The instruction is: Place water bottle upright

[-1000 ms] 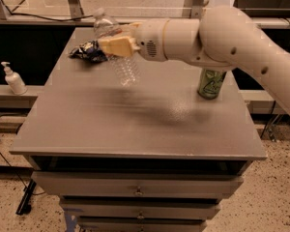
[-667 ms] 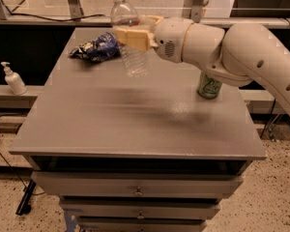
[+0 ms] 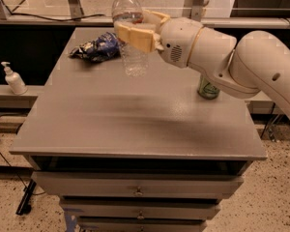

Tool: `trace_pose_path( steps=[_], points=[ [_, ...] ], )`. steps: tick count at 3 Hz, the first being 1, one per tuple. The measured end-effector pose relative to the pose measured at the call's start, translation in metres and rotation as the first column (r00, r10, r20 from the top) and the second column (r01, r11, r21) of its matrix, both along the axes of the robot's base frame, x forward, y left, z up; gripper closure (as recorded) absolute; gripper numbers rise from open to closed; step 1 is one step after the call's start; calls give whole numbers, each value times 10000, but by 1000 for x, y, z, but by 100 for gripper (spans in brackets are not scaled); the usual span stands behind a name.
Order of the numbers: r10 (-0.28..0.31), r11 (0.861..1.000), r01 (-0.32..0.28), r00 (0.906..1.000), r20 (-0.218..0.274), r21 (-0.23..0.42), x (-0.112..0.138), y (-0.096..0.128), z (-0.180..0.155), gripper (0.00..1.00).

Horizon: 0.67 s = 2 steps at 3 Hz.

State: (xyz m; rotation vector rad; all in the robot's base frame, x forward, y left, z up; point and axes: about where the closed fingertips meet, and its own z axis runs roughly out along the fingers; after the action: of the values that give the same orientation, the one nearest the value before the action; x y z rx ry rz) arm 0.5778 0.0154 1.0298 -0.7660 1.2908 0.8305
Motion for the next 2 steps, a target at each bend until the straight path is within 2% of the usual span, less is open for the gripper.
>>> trace_pose_path(
  steps=[1,2],
  points=[
    [163,9988,-163,9999,-4,-466,-6,7,-12,100],
    [218,9975,-216,9998,15,-666,-7,8,-30,100]
  ],
)
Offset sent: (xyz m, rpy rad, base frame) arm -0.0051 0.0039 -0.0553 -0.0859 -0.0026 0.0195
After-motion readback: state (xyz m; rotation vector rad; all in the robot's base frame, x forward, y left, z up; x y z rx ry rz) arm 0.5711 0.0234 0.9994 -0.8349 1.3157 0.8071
